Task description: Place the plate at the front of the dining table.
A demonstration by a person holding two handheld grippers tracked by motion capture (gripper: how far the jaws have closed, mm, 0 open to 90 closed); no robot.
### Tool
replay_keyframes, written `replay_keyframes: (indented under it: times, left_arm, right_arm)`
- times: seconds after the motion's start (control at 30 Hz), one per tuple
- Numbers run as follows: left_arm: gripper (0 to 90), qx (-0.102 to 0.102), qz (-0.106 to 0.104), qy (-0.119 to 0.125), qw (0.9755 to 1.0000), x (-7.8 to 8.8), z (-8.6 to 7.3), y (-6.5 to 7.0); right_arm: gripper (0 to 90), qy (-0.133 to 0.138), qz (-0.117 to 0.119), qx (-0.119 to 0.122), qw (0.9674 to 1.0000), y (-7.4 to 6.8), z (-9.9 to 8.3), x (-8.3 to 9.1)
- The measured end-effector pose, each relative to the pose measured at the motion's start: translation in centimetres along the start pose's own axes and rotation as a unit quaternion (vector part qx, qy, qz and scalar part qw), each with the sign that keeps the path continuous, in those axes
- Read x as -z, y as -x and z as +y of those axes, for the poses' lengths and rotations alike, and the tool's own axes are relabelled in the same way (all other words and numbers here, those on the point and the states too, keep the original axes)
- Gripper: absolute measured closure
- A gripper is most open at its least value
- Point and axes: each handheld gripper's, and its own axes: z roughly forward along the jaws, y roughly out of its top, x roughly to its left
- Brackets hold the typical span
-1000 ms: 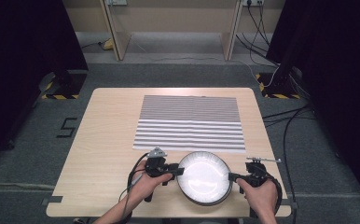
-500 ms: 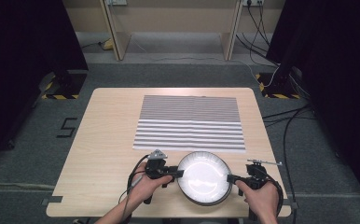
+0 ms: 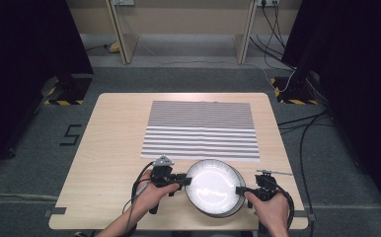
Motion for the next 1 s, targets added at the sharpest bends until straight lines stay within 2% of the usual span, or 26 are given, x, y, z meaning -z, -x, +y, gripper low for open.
replay_keyframes:
  times: [0.1, 0.27, 0.37, 0.4, 0.47, 0.6, 0.67, 0.77, 0.8, 0.83, 0.93, 1.0]
  left_arm:
    - [67.3, 0.001, 0.000, -0.001, 1.0000, 0.1, 0.0, 0.0]
    - [67.3, 0.001, 0.000, 0.000, 1.0000, 0.1, -0.1, 0.0]
    - [66.5, 0.010, -0.003, 0.000, 1.0000, 0.0, -0.2, 0.1]
    - [66.2, 0.010, -0.003, 0.000, 1.0000, 0.0, -0.2, 0.1]
    - [66.2, 0.020, -0.007, -0.002, 0.9998, -0.1, -0.2, 0.0]
    - [66.3, 0.020, -0.001, -0.011, 0.9997, -0.3, 0.0, 0.1]
    - [66.5, 0.022, -0.001, -0.012, 0.9997, -0.4, 0.0, 0.1]
    - [66.5, 0.039, -0.005, -0.017, 0.9991, -0.8, 0.0, -0.1]
    - [66.7, 0.039, -0.005, -0.017, 0.9991, -0.8, 0.0, -0.1]
    - [66.8, 0.057, -0.017, -0.019, 0.9980, -1.0, -0.1, -0.2]
    - [66.9, 0.068, -0.022, -0.020, 0.9973, -1.2, -0.2, -0.3]
    - [67.3, 0.067, -0.021, -0.022, 0.9973, -1.3, -0.1, -0.3]
  right_arm:
    - [73.4, -0.007, 0.012, -0.012, 0.9998, 0.1, 0.0, 0.1]
    - [71.5, -0.024, 0.010, -0.011, 0.9996, -0.2, 0.0, 0.3]
    - [71.4, -0.035, 0.025, -0.037, 0.9984, 0.1, 0.1, 0.4]
    - [71.4, -0.035, 0.025, -0.037, 0.9984, 0.1, 0.1, 0.4]
    - [73.0, -0.037, 0.039, -0.058, 0.9969, 0.6, 0.2, 0.4]
    - [74.6, -0.036, 0.068, -0.082, 0.9937, 1.5, 0.2, 0.4]
    - [74.8, -0.034, 0.072, -0.083, 0.9934, 1.7, 0.3, 0.4]
    - [75.5, -0.004, 0.069, -0.070, 0.9952, 1.9, 0.3, 0.2]
    - [75.5, -0.004, 0.069, -0.070, 0.9952, 1.9, 0.3, 0.2]
    - [75.8, 0.009, 0.066, -0.063, 0.9958, 1.9, 0.3, 0.0]
    - [77.6, 0.013, 0.064, -0.062, 0.9959, 2.0, 0.3, 0.0]
    - [80.6, 0.014, 0.066, -0.063, 0.9957, 2.1, 0.2, -0.1]
